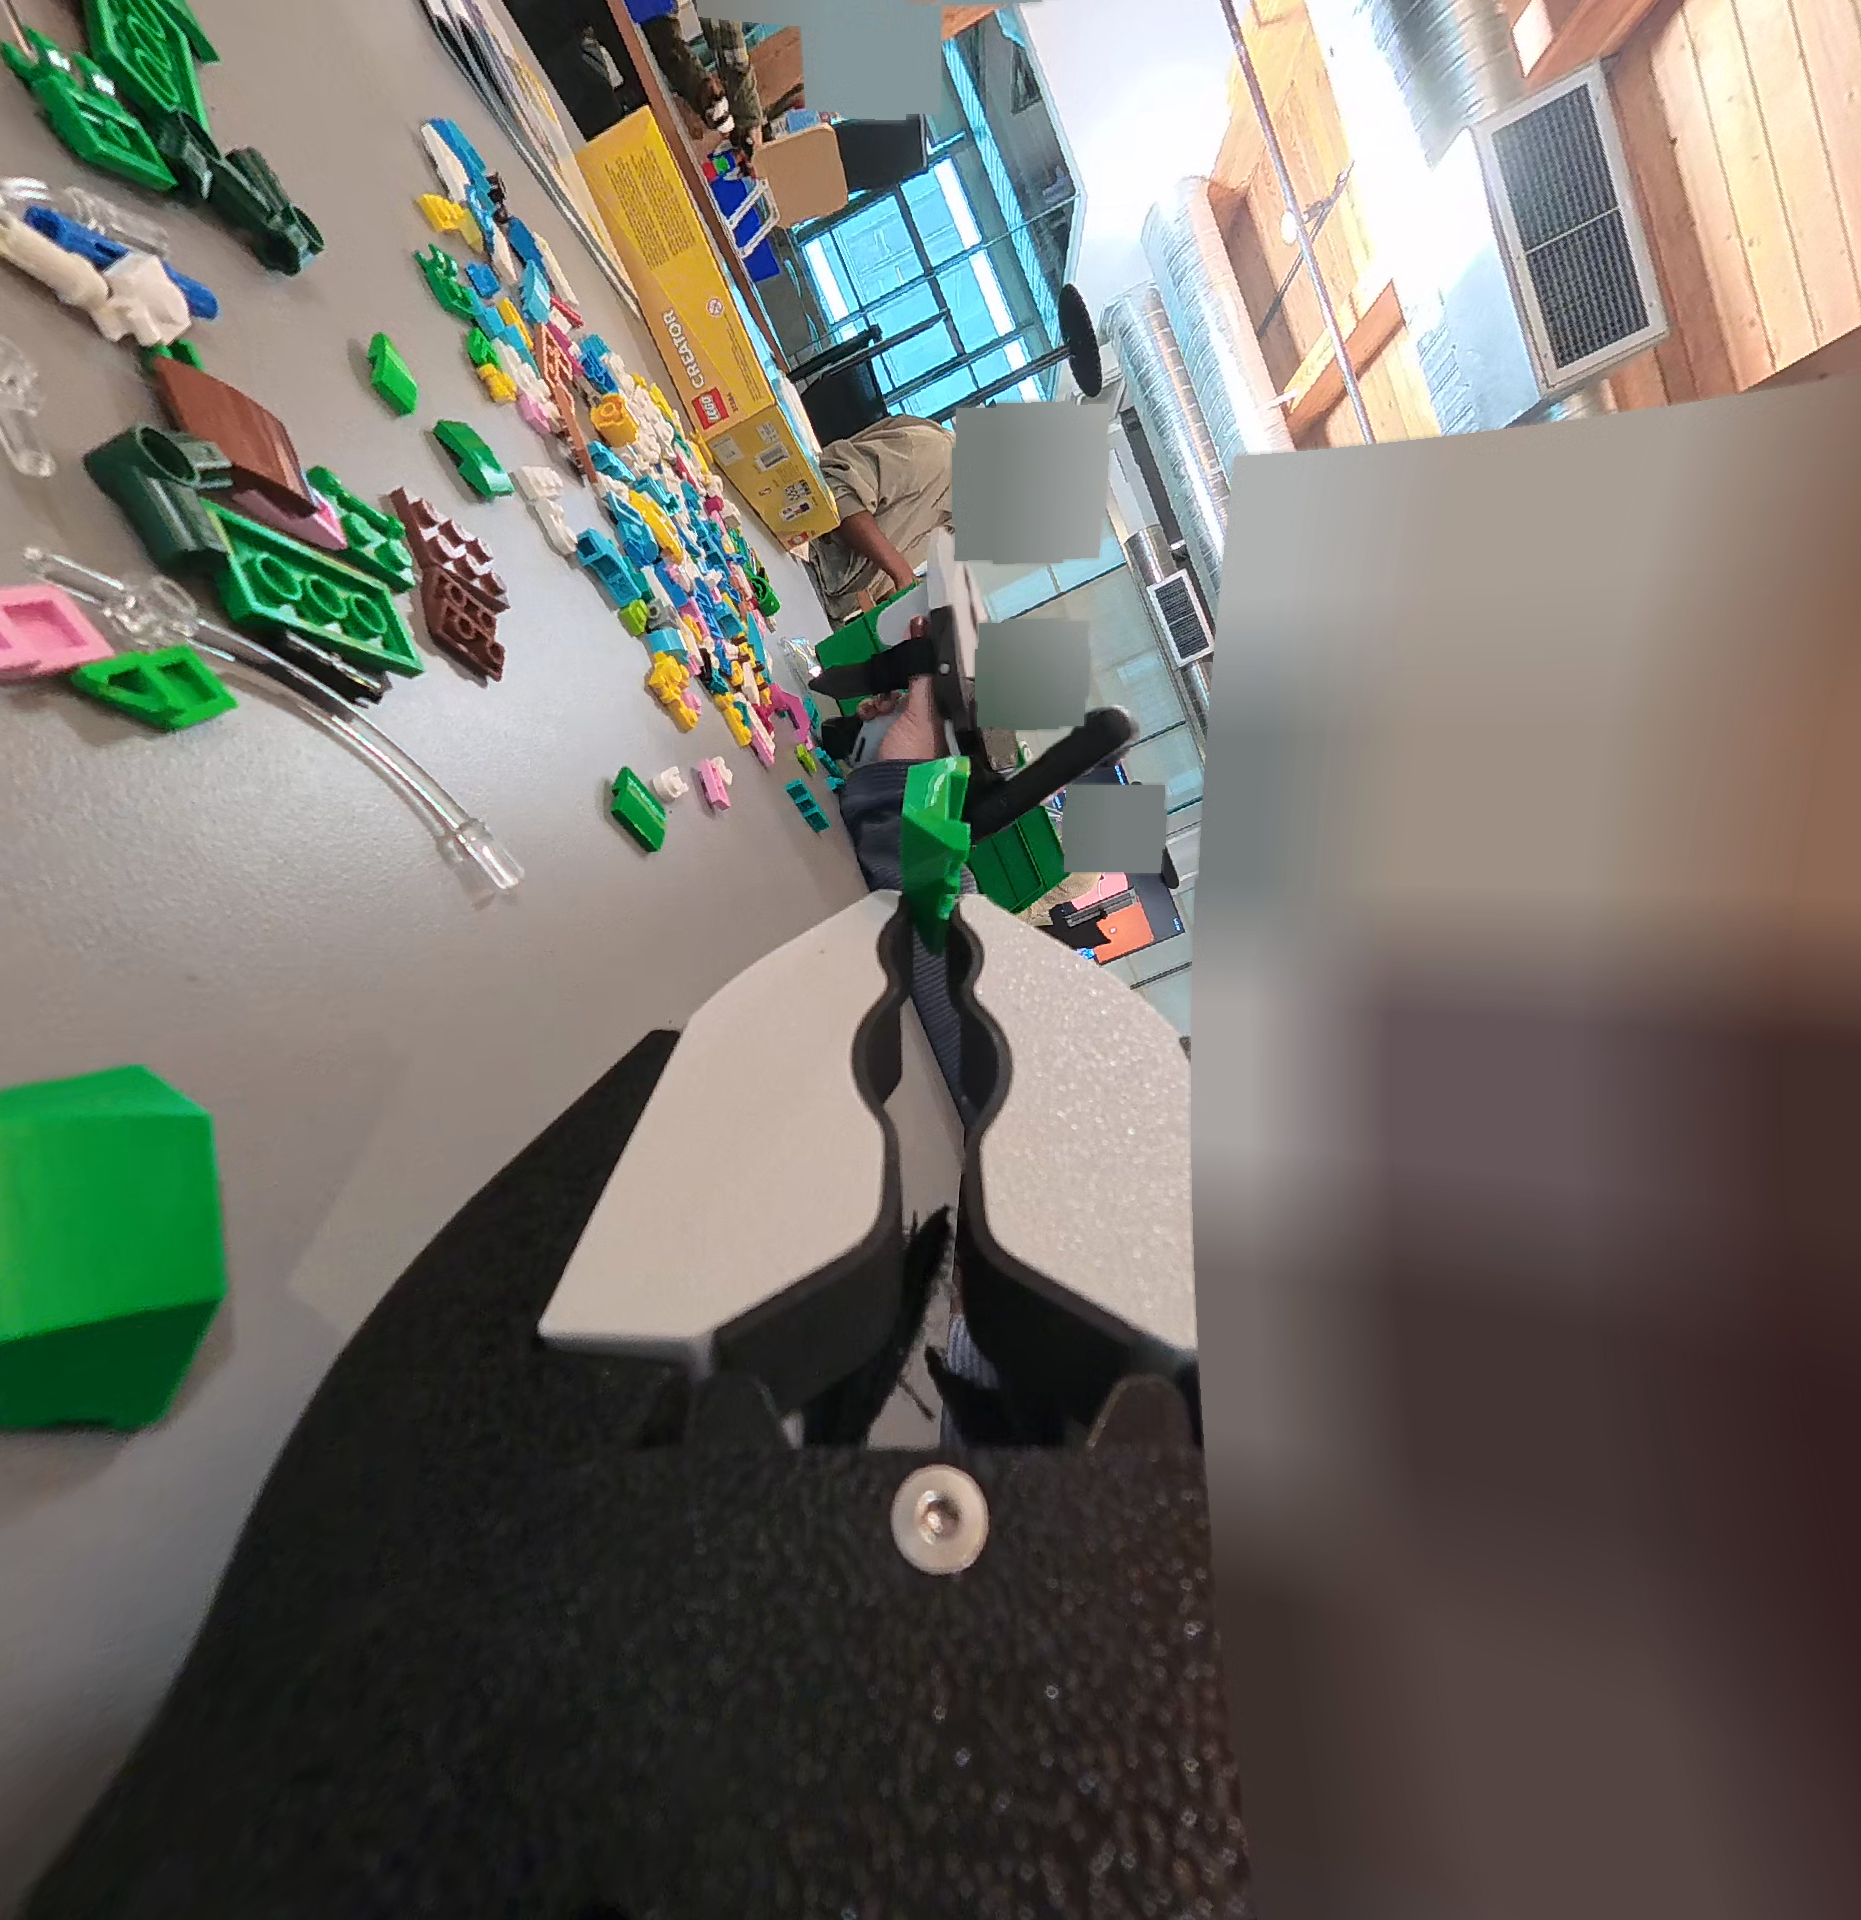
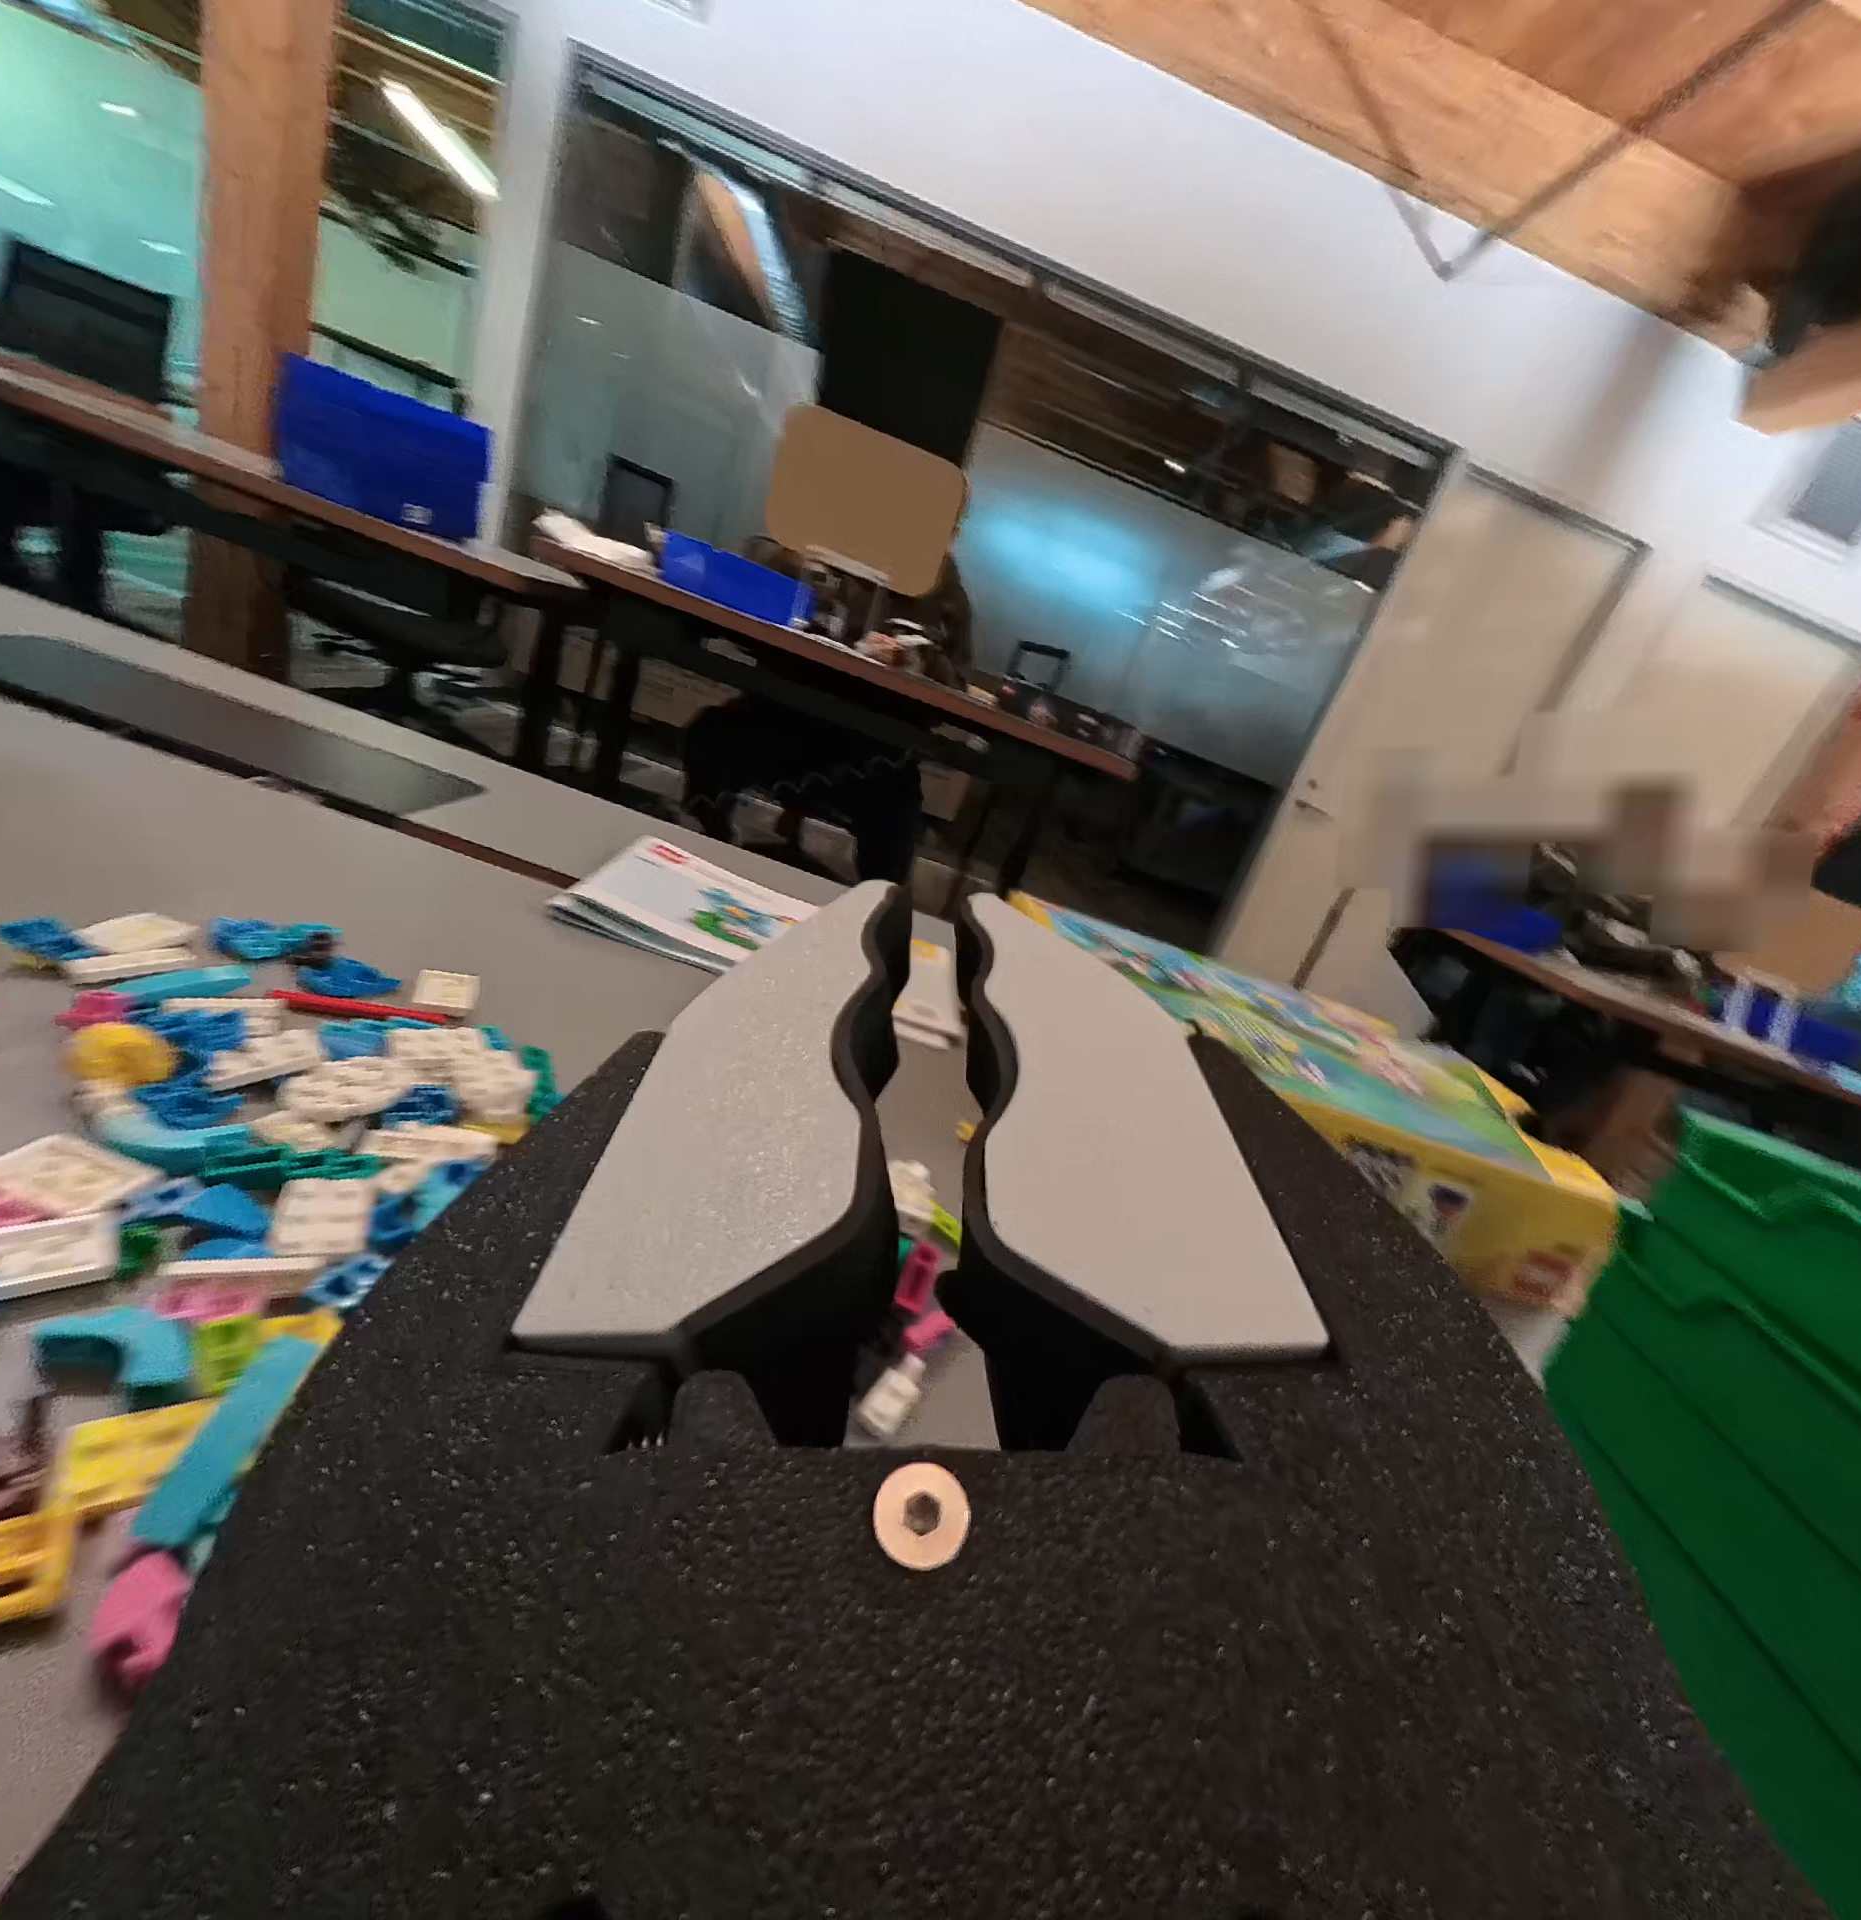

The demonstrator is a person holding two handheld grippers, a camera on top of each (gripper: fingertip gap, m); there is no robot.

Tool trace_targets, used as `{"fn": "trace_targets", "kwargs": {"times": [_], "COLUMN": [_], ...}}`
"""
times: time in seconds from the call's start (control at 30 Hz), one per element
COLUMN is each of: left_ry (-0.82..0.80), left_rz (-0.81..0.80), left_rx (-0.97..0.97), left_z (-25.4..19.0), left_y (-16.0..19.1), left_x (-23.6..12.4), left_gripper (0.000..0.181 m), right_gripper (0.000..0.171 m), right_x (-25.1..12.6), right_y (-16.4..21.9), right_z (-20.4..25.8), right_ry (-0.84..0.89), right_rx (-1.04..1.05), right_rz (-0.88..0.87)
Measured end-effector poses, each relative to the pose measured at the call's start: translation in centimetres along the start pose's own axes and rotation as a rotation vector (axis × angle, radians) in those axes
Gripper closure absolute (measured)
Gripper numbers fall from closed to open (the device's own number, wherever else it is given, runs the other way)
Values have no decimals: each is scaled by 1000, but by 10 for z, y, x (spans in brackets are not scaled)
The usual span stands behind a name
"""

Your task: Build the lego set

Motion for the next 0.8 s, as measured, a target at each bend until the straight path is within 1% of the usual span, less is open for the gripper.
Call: {"fn": "trace_targets", "kwargs": {"times": [0.03,0.07,0.17,0.23,0.3,0.33,0.47,0.53,0.67,0.8], "left_ry": [-1,-3,-7,-9,-10,-11,-16,-15,-5,7], "left_rz": [0,1,2,3,6,6,9,10,9,12], "left_rx": [-1,-3,-2,0,2,4,9,10,4,-4], "left_z": [0,0,1,1,1,1,1,1,0,0], "left_y": [0,0,0,0,0,0,1,1,1,1], "left_x": [0,0,1,1,1,1,1,1,1,1], "left_gripper": [177,177,177,177,177,176,176,176,176,176], "right_gripper": [163,163,161,161,161,161,161,158,156,156], "right_x": [1,3,12,18,29,37,67,79,89,98], "right_y": [-6,-14,-34,-41,-42,-41,-20,-6,12,23], "right_z": [14,35,123,185,237,259,328,350,375,383], "right_ry": [-74,-186,-662,-973,-1184,-1254,-1454,-1492,-1561,-1571], "right_rx": [-18,-25,62,59,-20,-63,-239,-329,-456,-529], "right_rz": [-3,8,117,245,336,371,560,633,700,754]}}
Point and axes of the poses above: each gripper's, where its closed fingertips meet, x out along the fingers, y out of its underside, z = x × y across the jaws, the point moved 4 cm from there along -x, back along the fingers, and after that the axes turned 8 degrees about x, right-handed, at the moved point
